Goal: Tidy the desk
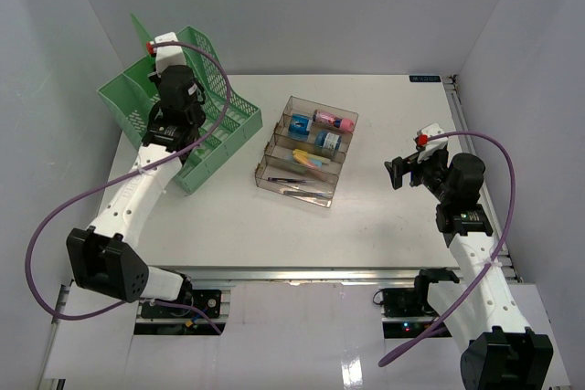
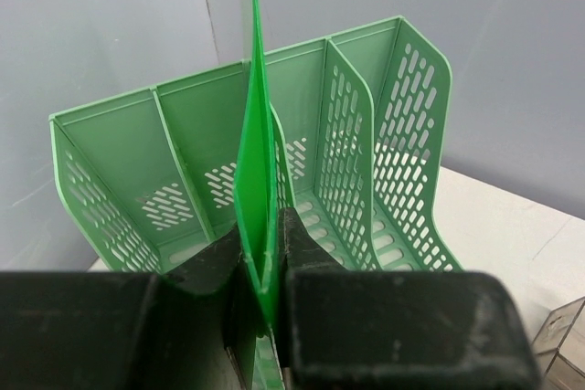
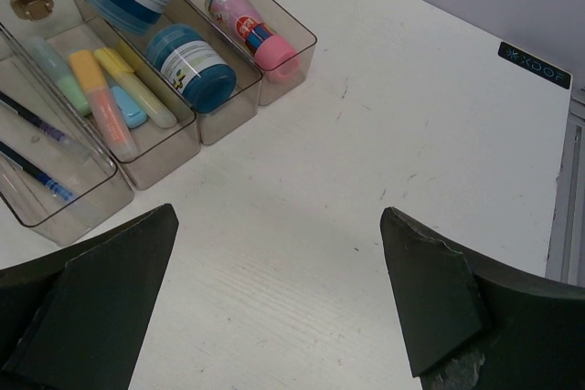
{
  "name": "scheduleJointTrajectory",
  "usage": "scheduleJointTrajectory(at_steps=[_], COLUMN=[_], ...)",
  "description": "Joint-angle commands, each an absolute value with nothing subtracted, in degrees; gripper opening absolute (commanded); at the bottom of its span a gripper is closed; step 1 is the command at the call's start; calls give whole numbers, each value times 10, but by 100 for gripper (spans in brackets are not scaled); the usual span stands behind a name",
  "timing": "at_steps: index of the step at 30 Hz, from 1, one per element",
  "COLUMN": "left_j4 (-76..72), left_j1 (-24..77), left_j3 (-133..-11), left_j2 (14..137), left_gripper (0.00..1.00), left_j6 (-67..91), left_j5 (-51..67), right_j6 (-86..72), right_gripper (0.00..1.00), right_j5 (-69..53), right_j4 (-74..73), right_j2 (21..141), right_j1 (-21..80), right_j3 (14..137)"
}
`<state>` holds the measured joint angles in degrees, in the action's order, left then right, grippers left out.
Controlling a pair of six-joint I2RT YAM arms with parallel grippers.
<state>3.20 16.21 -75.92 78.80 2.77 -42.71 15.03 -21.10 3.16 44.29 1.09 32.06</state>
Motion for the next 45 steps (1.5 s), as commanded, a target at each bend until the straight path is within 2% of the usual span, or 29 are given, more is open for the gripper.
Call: scheduleJointTrajectory(at_steps=[1,15,25,35,45], left_j4=[-26,-116,-179,-190,-248], left_j1=[160,159,159,160,160], left_j3=[-743,-648,-628,-611,-606], left_j2=[787,766,720,696,730], left_gripper=[0,0,0,0,0], left_j6=[33,39,-33,-37,-48], left_j5=[-426,-413,-403,-433,-451], right_j6=[152,148,147,146,147], right_gripper=[98,98,98,98,98], right_j5=[-207,-213,-215,-217,-217], right_j4=[58,57,57,58,57], right_j2=[441,440,439,439,442], right_j1=[7,7,-10,-12,-15], right_j3=[320,319,318,318,317])
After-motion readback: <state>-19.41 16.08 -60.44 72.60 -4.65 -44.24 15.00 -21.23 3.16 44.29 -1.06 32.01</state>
